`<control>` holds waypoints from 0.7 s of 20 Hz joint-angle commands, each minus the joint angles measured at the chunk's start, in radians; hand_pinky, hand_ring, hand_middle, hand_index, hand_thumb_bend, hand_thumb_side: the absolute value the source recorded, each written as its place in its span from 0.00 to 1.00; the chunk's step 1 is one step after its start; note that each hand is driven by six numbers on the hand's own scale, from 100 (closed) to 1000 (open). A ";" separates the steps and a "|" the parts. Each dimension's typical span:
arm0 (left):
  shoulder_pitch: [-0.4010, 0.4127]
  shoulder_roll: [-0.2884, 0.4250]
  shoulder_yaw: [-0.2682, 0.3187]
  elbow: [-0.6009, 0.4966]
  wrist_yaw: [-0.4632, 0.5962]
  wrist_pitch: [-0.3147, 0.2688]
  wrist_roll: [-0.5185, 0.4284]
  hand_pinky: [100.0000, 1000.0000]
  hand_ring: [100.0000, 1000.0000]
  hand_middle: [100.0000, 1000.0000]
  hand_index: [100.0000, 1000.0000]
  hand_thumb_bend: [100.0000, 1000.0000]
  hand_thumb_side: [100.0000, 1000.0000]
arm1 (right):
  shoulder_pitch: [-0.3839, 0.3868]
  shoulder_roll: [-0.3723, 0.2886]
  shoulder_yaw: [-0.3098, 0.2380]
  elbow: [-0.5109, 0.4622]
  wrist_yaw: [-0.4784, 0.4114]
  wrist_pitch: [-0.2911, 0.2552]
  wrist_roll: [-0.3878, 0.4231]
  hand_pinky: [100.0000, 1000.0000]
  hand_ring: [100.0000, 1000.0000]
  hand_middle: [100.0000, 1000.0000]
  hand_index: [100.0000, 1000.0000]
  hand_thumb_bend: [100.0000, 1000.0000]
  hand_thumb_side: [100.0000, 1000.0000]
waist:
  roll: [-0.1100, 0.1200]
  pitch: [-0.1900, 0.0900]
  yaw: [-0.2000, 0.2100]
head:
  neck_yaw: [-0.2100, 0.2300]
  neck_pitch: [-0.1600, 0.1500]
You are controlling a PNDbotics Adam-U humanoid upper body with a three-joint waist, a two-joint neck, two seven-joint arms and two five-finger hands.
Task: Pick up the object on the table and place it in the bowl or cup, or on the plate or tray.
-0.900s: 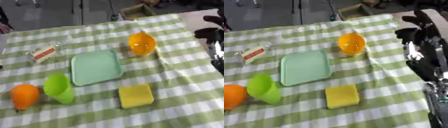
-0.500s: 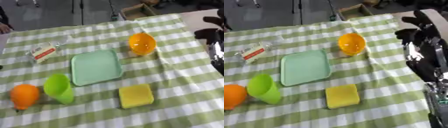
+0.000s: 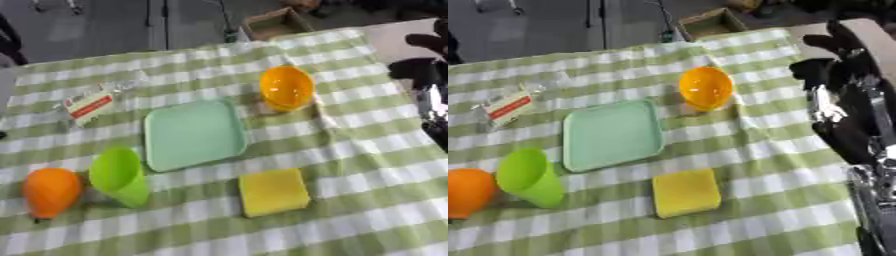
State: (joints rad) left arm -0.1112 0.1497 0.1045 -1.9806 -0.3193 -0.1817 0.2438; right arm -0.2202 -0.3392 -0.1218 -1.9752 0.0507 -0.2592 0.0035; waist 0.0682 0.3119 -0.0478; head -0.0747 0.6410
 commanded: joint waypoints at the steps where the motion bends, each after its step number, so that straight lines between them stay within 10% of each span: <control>1: 0.011 0.040 0.027 -0.019 -0.051 0.019 -0.041 0.59 0.97 0.86 0.89 0.29 0.72 | -0.007 -0.016 0.000 -0.025 -0.001 0.002 0.001 0.67 0.66 0.82 1.00 0.00 0.41 | -0.017 -0.117 -0.001 | 0.000 -0.009; 9: 0.147 0.134 0.128 -0.019 -0.457 0.109 -0.366 0.66 0.92 0.83 0.92 0.38 0.66 | -0.002 -0.020 -0.003 -0.025 0.006 0.010 -0.002 0.67 0.66 0.82 1.00 0.00 0.43 | -0.006 -0.117 0.013 | -0.010 -0.008; 14: 0.178 0.115 0.118 -0.019 -0.607 0.161 -0.412 0.65 0.91 0.81 0.91 0.45 0.62 | -0.004 -0.020 -0.001 -0.025 0.005 0.010 0.001 0.67 0.66 0.82 1.00 0.00 0.43 | -0.008 -0.117 0.018 | -0.010 -0.009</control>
State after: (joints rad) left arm 0.0656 0.2528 0.2166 -1.9806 -0.8886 -0.0351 -0.1603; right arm -0.2186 -0.3392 -0.1218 -1.9752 0.0521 -0.2497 0.0036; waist 0.0682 0.3119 -0.0301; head -0.0834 0.6409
